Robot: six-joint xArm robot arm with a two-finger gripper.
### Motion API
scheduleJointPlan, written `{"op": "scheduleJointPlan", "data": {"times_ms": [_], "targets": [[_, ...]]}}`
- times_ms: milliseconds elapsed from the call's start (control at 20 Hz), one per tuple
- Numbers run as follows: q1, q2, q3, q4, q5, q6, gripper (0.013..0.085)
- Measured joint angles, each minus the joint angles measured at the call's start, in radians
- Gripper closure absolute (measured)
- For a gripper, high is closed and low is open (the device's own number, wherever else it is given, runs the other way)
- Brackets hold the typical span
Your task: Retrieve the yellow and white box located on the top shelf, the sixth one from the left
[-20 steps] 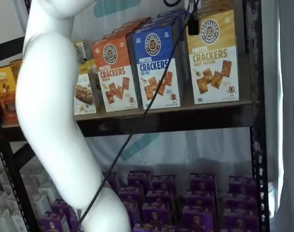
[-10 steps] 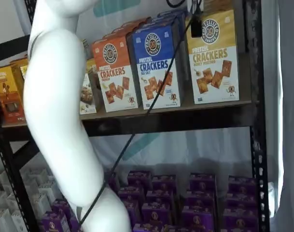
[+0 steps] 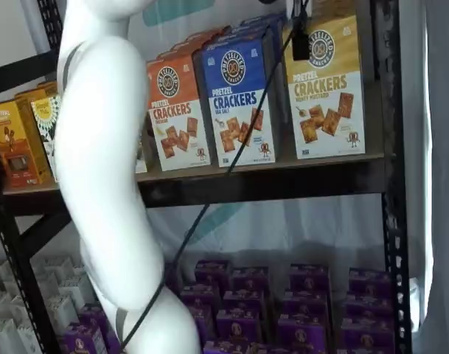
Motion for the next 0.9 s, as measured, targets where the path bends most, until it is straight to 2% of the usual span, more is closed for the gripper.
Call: {"op": "scheduleJointPlan", "data": {"times_ms": [500,900], "targets": [[0.039,0.054,-0.109,-0.101,0.124,0.023,0.013],[0.046,0.044,-0.094,-0.112,0.125,0.027,0.013]]}}
